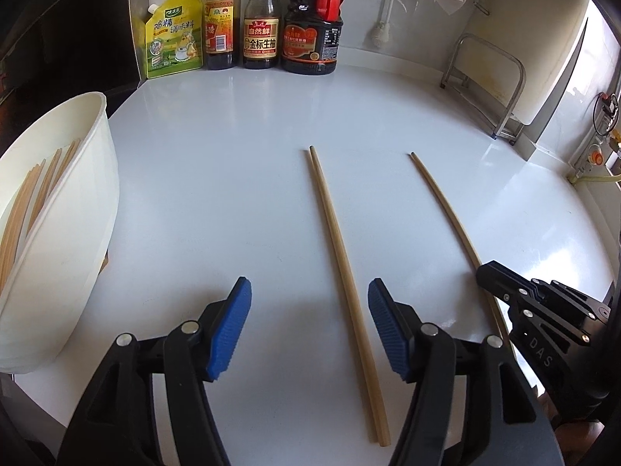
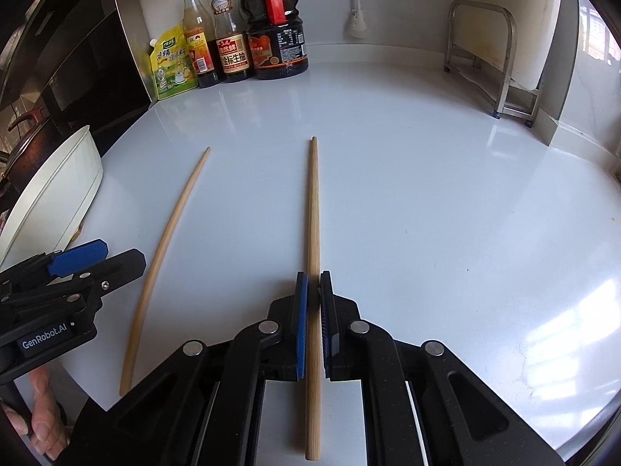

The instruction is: Organize utensils

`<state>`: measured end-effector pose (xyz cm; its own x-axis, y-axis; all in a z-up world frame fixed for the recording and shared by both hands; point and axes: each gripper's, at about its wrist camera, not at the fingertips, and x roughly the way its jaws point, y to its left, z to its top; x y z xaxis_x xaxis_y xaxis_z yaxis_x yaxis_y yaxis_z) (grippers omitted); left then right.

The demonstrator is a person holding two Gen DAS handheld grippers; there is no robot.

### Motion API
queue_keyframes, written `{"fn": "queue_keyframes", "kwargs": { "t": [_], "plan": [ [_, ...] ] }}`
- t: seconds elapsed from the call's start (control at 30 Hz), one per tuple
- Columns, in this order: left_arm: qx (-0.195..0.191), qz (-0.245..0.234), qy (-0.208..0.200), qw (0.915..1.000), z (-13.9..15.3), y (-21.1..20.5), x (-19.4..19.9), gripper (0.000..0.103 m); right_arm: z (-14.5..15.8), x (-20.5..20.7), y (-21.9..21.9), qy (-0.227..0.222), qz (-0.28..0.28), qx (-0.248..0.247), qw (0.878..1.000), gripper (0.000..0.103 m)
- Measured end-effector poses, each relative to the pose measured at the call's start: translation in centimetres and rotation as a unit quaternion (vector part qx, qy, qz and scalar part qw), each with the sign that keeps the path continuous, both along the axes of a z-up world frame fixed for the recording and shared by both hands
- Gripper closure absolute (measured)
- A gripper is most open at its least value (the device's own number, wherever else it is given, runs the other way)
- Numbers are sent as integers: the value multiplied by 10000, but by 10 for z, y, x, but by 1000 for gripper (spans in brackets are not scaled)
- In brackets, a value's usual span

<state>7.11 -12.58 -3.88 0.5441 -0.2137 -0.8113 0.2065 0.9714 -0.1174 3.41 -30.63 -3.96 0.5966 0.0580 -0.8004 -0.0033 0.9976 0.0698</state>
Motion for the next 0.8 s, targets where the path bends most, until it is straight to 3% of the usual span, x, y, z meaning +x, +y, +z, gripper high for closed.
{"fn": "queue_keyframes", "kwargs": {
  "t": [0.27, 0.37, 0.67, 0.73, 0.8],
  "plan": [
    [120, 97, -72, 9999, -4, -5, 6, 37, 2, 0, -7, 6, -14, 52, 10000, 96],
    [188, 80, -113, 9997, -7, -7, 7, 37, 2, 0, -7, -1, 4, 137, 9999, 83],
    [318, 93, -94, 9994, -13, -15, 13, 37, 1, 7, 1, -68, -4, -359, 9993, 82],
    [348, 77, -118, 9993, -13, -18, 13, 41, 1, 8, 2, -82, -10, -428, 9990, 82],
    [444, -43, -178, 9988, -12, -25, 10, 62, 0, 8, 6, -108, 33, -563, 9983, 83]
  ]
}}
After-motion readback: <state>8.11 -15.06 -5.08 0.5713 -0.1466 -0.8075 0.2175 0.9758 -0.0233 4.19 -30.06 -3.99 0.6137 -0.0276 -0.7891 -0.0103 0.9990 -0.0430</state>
